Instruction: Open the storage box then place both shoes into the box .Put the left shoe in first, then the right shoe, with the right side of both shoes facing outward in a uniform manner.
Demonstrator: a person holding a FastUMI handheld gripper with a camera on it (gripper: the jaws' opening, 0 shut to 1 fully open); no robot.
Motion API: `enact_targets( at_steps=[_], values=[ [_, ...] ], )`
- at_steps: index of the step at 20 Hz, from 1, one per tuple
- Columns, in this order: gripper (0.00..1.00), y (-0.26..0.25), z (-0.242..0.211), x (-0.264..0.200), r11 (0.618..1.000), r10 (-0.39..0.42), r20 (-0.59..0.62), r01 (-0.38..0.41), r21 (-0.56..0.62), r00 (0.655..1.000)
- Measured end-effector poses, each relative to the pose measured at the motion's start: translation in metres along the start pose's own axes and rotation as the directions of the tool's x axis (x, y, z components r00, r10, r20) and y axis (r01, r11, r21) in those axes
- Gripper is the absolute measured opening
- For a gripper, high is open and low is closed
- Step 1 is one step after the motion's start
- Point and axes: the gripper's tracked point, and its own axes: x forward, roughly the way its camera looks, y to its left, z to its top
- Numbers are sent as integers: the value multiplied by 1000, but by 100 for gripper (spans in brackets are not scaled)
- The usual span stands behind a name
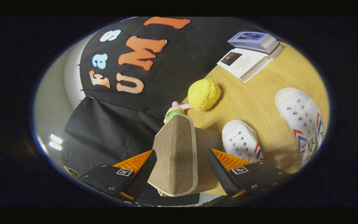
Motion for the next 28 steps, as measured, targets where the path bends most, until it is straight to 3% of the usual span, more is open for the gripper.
enact_targets(
  at_steps=[8,12,16,18,21,24,28],
  values=[
    [98,10,-29,20,974,142,-65,-127,190,988],
    [97,21,-24,11,940,226,-22,-212,268,974],
    [89,38,-12,-3,904,296,46,-295,308,954],
    [73,41,-11,-2,918,280,44,-281,279,959],
    [39,60,-5,-4,921,295,63,-301,248,953],
    [8,68,5,0,943,230,99,-247,224,968],
    [1,113,1,0,958,245,69,-253,133,967]
  ],
)
